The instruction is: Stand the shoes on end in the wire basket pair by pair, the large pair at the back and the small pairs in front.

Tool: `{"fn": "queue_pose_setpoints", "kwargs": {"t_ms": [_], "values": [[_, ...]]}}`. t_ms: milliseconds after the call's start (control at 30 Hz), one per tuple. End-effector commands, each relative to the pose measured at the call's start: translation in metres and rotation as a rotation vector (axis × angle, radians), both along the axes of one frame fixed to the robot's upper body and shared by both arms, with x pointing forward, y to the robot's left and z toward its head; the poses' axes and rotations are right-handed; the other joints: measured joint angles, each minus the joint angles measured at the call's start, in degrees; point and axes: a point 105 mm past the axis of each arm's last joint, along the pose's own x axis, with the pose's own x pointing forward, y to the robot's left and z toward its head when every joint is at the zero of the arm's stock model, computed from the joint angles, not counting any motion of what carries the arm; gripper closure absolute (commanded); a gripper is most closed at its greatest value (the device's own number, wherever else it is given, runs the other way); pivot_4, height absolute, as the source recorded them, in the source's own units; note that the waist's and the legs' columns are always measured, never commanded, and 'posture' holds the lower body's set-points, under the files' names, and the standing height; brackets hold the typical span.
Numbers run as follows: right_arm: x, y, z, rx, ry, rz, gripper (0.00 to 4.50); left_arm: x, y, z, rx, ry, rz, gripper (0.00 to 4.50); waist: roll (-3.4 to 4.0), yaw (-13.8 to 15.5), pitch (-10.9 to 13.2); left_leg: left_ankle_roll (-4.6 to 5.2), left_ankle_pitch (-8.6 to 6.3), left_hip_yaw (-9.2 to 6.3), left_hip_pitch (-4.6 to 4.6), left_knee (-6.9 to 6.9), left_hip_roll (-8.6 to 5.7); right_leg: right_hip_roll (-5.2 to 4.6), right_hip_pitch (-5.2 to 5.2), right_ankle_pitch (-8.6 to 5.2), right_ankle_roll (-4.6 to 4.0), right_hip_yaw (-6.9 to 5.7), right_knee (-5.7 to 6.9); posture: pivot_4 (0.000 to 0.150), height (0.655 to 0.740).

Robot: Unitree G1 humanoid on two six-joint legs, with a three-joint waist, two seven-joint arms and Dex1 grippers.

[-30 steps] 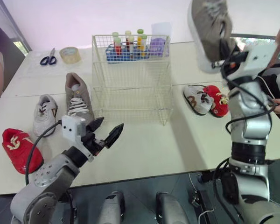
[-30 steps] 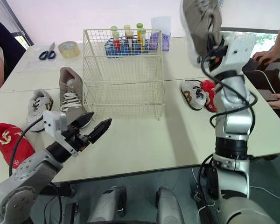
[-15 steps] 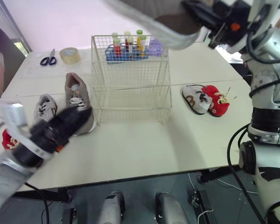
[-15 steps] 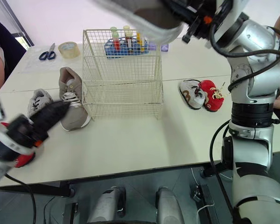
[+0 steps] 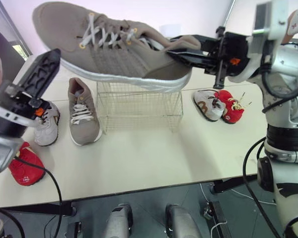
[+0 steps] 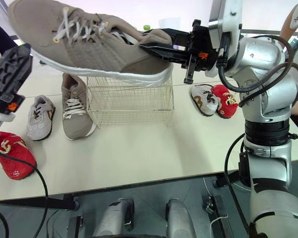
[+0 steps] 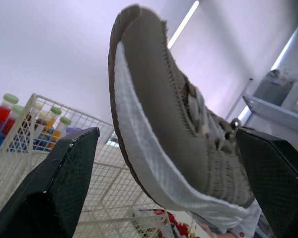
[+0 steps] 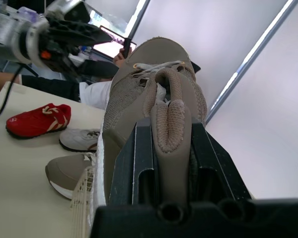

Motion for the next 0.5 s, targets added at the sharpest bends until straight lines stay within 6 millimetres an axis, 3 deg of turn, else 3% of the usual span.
{"fn": "queue_pose_setpoints", "kwargs": {"t_ms": [33, 167, 333, 500], "values": [[-0.02, 0.006, 0.011, 0.046, -0.059, 0.064, 4.35, 0.012, 0.001, 0.001, 0.002, -0.004, 0.031, 0.0, 0.0, 0.11, 0.0, 0.0, 0.0, -0.02, 0.01, -0.01, 0.01, 0.03, 0.0, 0.0, 0.0, 0.0, 0.01, 0.15, 0.74], [-0.025, 0.007, 0.006, 0.031, -0.045, 0.069, 4.35, 0.017, 0.006, 0.002, -0.014, -0.004, 0.034, 0.0, -0.02, 0.16, 0.0, 0.0, 0.0, -0.04, 0.01, 0.01, 0.02, 0.06, 0.02, 0.0, 0.01, 0.0, 0.03, 0.15, 0.74], [-0.029, 0.005, -0.003, -0.07, -0.084, 0.074, 4.35, 0.002, 0.006, 0.0, 0.125, 0.005, -0.116, 0.0, -0.06, -0.07, 0.02, 0.0, 0.0, -0.04, 0.0, 0.03, 0.02, 0.06, 0.0, 0.0, 0.01, 0.0, 0.02, 0.15, 0.74], [-0.029, 0.007, -0.015, -0.16, -0.146, 0.088, 4.35, 0.0, 0.013, -0.005, 0.227, 0.029, -0.142, 0.0, -0.05, -0.05, 0.03, -0.02, -0.01, -0.04, 0.03, -0.04, 0.05, 0.07, -0.07, 0.0, 0.01, -0.01, 0.04, 0.15, 0.74]]}}
